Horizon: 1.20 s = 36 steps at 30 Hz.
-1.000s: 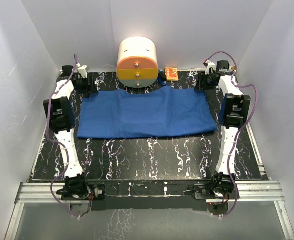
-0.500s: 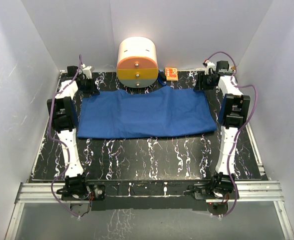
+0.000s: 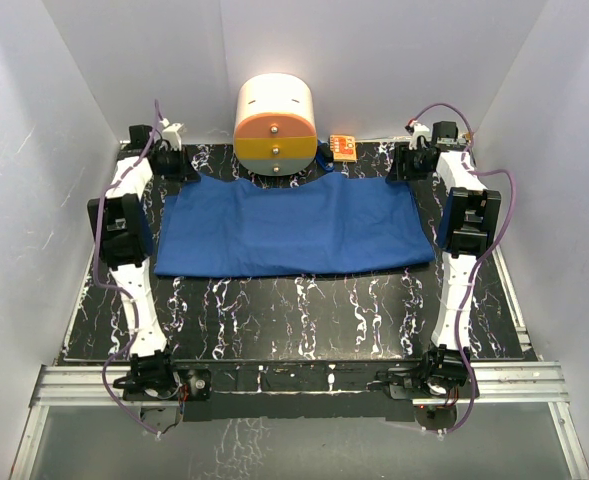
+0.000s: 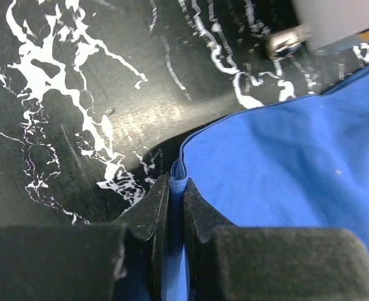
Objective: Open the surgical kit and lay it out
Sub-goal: Open the surgical kit at the center of the board.
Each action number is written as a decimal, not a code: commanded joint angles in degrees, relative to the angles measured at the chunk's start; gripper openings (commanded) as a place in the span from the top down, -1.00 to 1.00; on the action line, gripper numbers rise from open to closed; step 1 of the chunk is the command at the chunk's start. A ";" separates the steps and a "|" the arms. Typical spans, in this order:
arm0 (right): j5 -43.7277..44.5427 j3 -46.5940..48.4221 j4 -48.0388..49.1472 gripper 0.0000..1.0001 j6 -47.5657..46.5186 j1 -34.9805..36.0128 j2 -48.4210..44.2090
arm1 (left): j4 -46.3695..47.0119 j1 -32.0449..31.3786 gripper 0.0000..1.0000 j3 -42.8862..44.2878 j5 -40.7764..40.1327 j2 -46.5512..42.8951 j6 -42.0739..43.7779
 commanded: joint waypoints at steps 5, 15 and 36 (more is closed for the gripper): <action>-0.87 -2.05 -2.05 -0.12 0.29 0.66 -7.07 | 4.03 -0.37 1.00 -4.46 7.62 -13.74 3.05; -0.77 -3.36 -1.81 -0.20 -0.16 0.83 -12.68 | 1.76 -1.00 1.00 -8.53 13.09 -21.26 8.60; -7.25 -18.87 -2.09 -0.22 -7.73 5.38 -27.72 | -11.19 -8.50 1.00 -34.06 19.97 -52.41 41.45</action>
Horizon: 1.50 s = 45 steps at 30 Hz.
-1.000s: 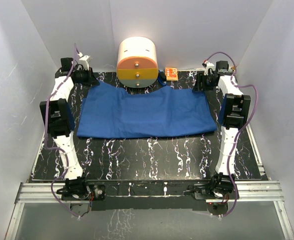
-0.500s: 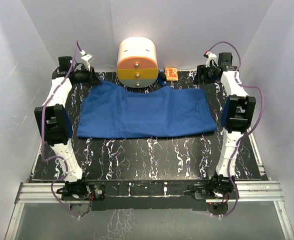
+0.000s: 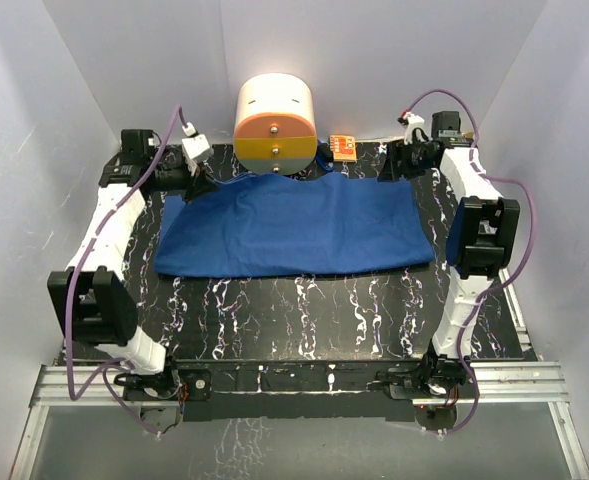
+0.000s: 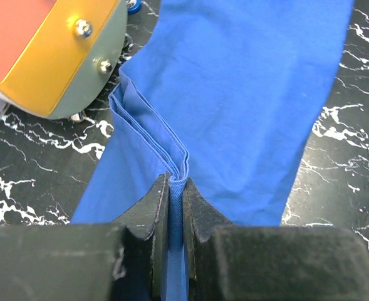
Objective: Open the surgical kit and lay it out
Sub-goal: Open the surgical kit at the center of the board.
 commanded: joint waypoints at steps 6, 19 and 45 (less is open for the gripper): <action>-4.85 -10.55 2.71 -0.24 -12.26 9.27 -14.26 | -16.29 -1.70 1.00 -7.10 8.29 -16.47 19.42; -0.79 -18.30 21.80 -0.36 -19.84 24.59 -19.60 | -25.07 -1.90 1.00 -8.41 10.39 -24.64 18.65; -0.21 -9.39 5.96 0.13 -44.45 29.35 -8.96 | -28.40 -1.87 1.00 -6.95 7.88 -28.11 14.99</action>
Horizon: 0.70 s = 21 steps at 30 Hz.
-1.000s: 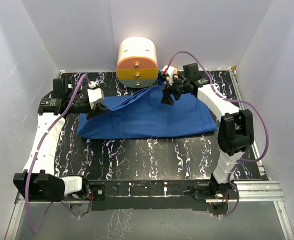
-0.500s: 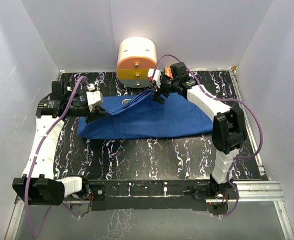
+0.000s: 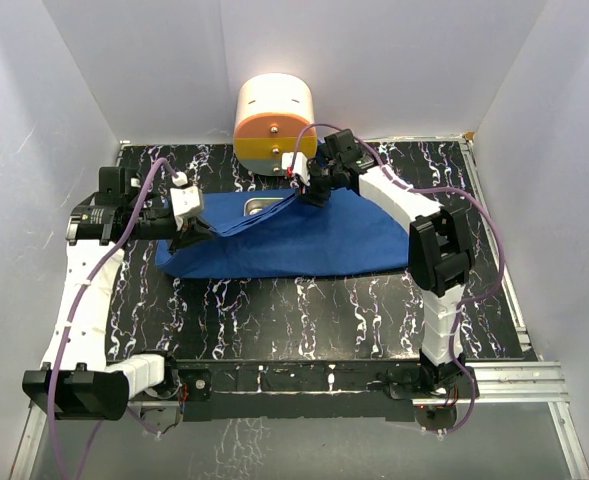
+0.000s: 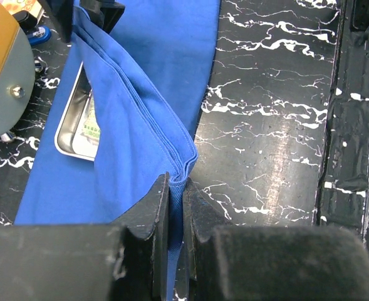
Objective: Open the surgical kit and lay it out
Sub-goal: Open the surgical kit at the center of the board.
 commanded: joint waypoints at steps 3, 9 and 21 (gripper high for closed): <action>-0.05 -2.62 -3.81 0.46 -4.44 0.03 -5.17 | 1.64 0.01 1.00 0.57 0.20 -3.13 -3.83; 2.56 -5.20 -7.86 0.92 -3.99 0.03 -11.36 | 3.76 0.41 1.00 -0.74 -4.31 -4.03 -6.39; 6.17 -15.19 -22.15 1.00 6.42 5.99 -27.88 | -2.59 0.47 1.00 1.20 -12.19 -5.37 -3.93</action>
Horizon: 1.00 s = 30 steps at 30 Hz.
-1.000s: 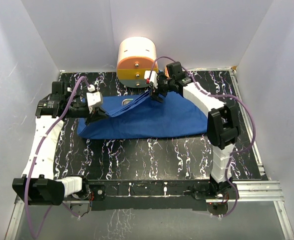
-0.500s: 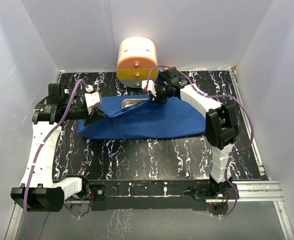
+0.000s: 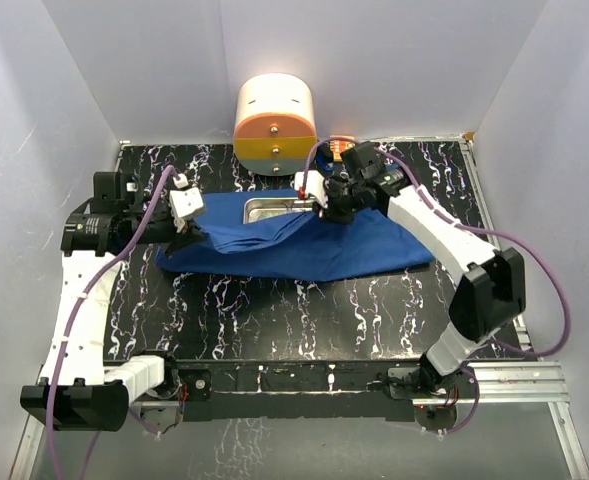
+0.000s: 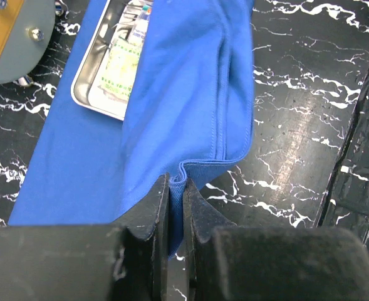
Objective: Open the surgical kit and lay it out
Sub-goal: Open the surgical kit at the center of the board.
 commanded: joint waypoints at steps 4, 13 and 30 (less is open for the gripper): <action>-4.21 -7.38 -11.34 0.97 7.42 6.03 -11.63 | -9.50 0.36 1.00 2.54 -4.31 -2.37 3.73; -9.54 -14.25 -17.24 0.82 13.26 15.25 -19.41 | -23.90 0.37 1.00 0.73 -12.48 -4.53 10.79; -18.12 -25.52 -12.86 0.25 19.91 26.36 -20.24 | -24.71 0.31 0.90 -10.49 -25.26 -13.63 11.69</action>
